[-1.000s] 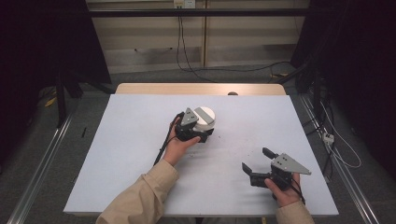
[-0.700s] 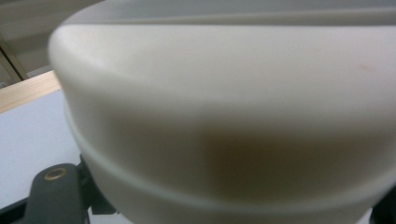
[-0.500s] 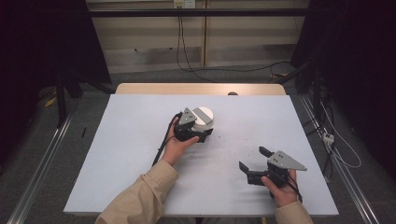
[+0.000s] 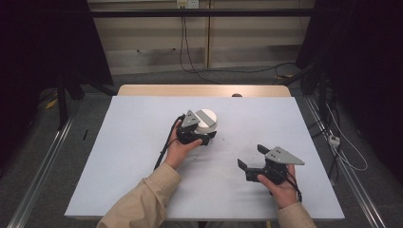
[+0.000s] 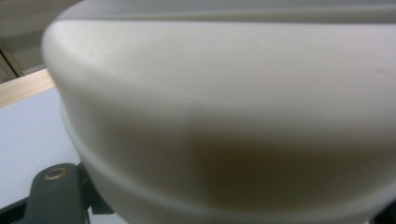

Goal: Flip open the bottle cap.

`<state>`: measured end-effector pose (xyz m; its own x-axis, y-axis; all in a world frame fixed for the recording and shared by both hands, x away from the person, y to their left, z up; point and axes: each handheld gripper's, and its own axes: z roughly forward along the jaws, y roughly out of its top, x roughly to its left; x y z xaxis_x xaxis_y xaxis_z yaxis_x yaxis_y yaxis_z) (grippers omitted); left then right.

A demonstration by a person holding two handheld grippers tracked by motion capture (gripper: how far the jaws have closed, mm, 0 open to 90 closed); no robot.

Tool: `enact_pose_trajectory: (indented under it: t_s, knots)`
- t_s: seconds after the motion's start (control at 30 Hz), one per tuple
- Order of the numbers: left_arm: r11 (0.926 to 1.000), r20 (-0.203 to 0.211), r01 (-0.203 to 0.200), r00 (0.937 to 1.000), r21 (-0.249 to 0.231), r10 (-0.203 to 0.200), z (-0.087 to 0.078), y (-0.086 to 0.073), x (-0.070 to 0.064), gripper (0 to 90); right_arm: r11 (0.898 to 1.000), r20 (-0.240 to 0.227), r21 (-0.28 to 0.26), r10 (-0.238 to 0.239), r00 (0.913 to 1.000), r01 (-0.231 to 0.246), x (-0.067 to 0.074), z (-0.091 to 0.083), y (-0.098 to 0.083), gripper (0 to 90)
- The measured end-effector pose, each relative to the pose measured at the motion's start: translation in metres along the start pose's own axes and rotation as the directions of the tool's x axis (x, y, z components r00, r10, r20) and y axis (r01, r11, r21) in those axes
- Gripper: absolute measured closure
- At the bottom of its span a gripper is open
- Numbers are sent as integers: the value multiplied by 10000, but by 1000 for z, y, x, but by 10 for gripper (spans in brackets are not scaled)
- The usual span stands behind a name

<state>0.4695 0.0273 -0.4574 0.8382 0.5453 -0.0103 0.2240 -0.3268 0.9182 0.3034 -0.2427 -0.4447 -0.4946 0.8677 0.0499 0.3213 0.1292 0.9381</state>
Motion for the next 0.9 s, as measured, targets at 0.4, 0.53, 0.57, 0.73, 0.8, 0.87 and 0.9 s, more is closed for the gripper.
enact_pose_trajectory:
  t_s: [0.4, 0.53, 0.57, 0.73, 0.8, 0.87, 0.9]
  knots:
    - [10000, 57, 16, 10000, -8, -16, 1, -2, 1, 185, 9999, -42, 104, 8, 10000, -8, 9, 23, 20, 255]
    - [10000, 50, 45, 10000, 23, -45, 1, -2, 1, 185, 9997, -196, 236, 84, 9998, -80, 12, 31, 25, 333]
    - [10000, 52, 57, 10000, 29, -57, 1, -2, 1, 185, 9997, -316, 227, 123, 9994, -116, 14, 35, 28, 447]
    - [9999, 53, 96, 9999, 45, -96, 1, -2, 0, 185, 9991, -411, 381, 183, 9990, -168, 18, 43, 37, 624]
    - [9999, 73, 82, 9999, 58, -82, 1, -2, 1, 185, 9989, -498, 444, 144, 9987, -122, 20, 48, 43, 733]
    - [9999, 66, 73, 10000, 69, -73, 1, -2, 1, 185, 9989, -552, 446, 164, 9983, -139, 20, 50, 45, 760]
    - [10000, 42, 63, 10000, 76, -64, 1, -2, 0, 185, 9988, -574, 473, 140, 9983, -112, 21, 52, 46, 778]
